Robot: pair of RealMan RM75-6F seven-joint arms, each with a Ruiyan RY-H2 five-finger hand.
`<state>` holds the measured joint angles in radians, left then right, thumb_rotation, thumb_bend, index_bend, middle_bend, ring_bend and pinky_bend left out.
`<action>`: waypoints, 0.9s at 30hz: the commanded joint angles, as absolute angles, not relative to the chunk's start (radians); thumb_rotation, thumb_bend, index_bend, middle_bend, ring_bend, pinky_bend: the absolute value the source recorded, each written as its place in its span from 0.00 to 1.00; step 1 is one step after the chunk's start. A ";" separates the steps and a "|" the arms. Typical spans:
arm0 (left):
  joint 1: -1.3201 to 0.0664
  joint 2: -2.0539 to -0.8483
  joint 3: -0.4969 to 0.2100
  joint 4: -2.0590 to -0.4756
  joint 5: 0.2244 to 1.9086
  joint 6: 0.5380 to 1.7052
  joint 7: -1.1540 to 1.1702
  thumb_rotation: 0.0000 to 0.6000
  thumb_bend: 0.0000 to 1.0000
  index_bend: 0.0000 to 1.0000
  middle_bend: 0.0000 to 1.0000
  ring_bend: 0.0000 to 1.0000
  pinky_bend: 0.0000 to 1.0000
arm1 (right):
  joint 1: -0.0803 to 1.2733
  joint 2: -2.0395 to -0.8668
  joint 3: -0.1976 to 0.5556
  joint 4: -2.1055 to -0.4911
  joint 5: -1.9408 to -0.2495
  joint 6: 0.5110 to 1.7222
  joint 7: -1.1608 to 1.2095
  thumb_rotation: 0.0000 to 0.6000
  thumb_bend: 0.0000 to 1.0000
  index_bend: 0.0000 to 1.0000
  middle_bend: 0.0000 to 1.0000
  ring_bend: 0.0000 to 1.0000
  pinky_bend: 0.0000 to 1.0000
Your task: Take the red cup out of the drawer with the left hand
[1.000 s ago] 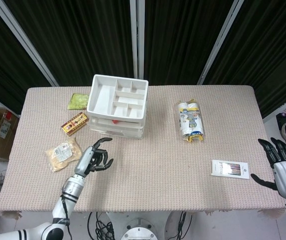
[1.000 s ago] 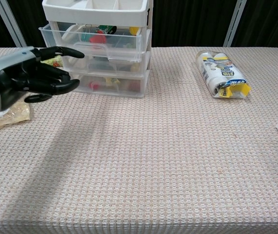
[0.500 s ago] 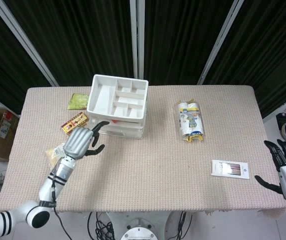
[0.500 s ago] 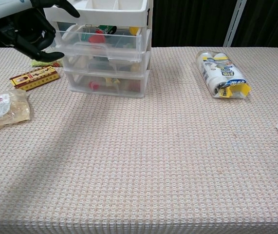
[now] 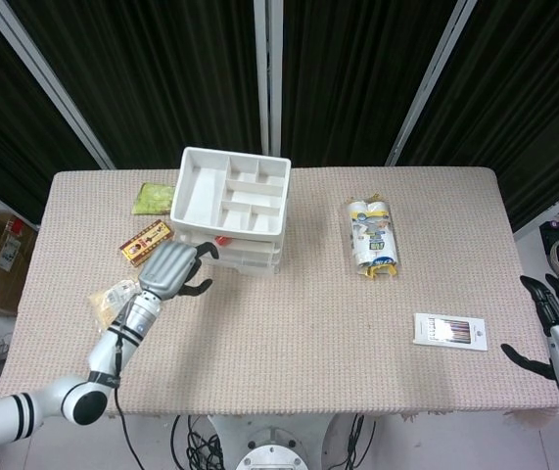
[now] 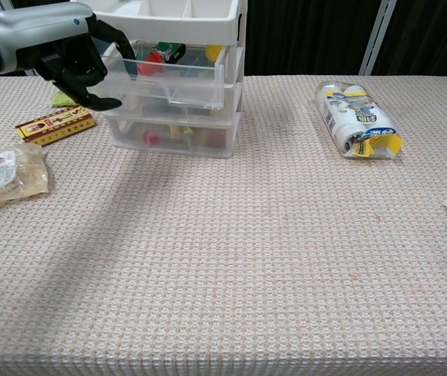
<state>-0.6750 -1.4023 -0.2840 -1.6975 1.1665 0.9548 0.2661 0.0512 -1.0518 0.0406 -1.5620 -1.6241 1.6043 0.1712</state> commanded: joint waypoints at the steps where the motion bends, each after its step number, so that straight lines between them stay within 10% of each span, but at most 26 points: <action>1: -0.663 -1.371 -0.261 -1.748 1.170 0.967 0.261 1.00 0.27 0.45 0.86 0.93 1.00 | 0.054 -1.054 0.042 -1.559 -1.623 1.600 0.174 1.00 0.04 0.00 0.13 0.00 0.07; 27: -0.637 -1.224 -0.174 -2.015 1.087 1.000 0.267 1.00 0.26 0.19 0.84 0.93 1.00 | 0.058 -1.051 0.048 -1.535 -1.619 1.597 0.213 1.00 0.04 0.00 0.13 0.00 0.07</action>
